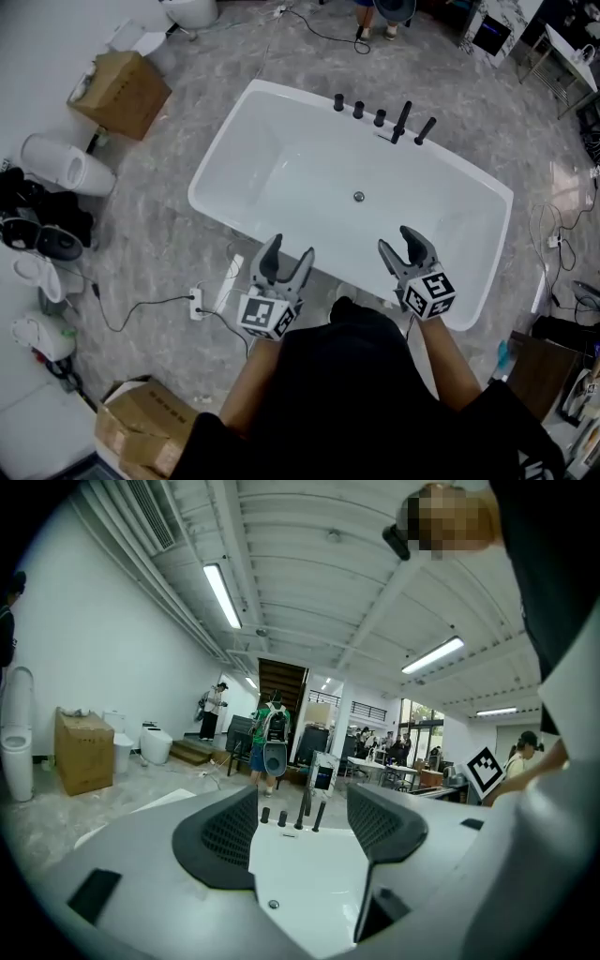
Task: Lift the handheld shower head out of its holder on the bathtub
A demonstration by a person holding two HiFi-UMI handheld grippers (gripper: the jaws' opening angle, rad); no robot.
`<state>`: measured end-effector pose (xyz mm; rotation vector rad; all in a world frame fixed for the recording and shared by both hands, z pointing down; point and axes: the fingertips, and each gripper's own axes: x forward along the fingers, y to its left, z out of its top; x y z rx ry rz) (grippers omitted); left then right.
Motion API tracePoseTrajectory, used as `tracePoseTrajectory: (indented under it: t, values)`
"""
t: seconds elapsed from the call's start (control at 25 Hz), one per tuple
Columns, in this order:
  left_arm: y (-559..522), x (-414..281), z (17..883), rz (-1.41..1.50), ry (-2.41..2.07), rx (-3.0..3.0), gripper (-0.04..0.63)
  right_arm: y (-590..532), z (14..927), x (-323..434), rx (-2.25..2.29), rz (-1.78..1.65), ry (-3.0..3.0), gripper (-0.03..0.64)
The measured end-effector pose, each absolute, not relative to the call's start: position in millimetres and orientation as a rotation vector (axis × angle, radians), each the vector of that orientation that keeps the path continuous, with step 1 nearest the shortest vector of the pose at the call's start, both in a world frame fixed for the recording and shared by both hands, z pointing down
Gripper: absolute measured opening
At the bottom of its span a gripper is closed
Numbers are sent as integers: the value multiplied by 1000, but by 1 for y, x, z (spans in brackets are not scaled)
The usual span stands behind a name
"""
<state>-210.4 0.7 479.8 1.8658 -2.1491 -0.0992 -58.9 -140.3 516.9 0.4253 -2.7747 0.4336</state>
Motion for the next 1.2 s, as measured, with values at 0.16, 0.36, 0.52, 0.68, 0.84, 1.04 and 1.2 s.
tracePoseTrajectory:
  t: [0.16,0.36,0.52,0.68,0.84,1.04,1.2]
  values:
    - [-22,-204,481,-87,-2126,1891,275,-162,520,-52,450,436,-2776,222]
    - [-50,-196,482,-74,-2096,1926,275,-186,526,-47,479,433,-2776,222]
    - [-64,-186,484,-57,-2058,1961,275,-203,531,-37,542,464,-2760,222]
    - [-79,-177,491,-57,-1998,1994,275,-223,543,-28,620,505,-2728,222]
    - [-94,-172,497,-66,-1950,2021,275,-248,557,-24,688,511,-2690,222]
    - [-114,-168,508,-48,-1878,2057,275,-289,570,-25,791,547,-2646,222]
    - [-138,-162,513,-40,-1833,2086,275,-324,571,-26,855,573,-2639,222]
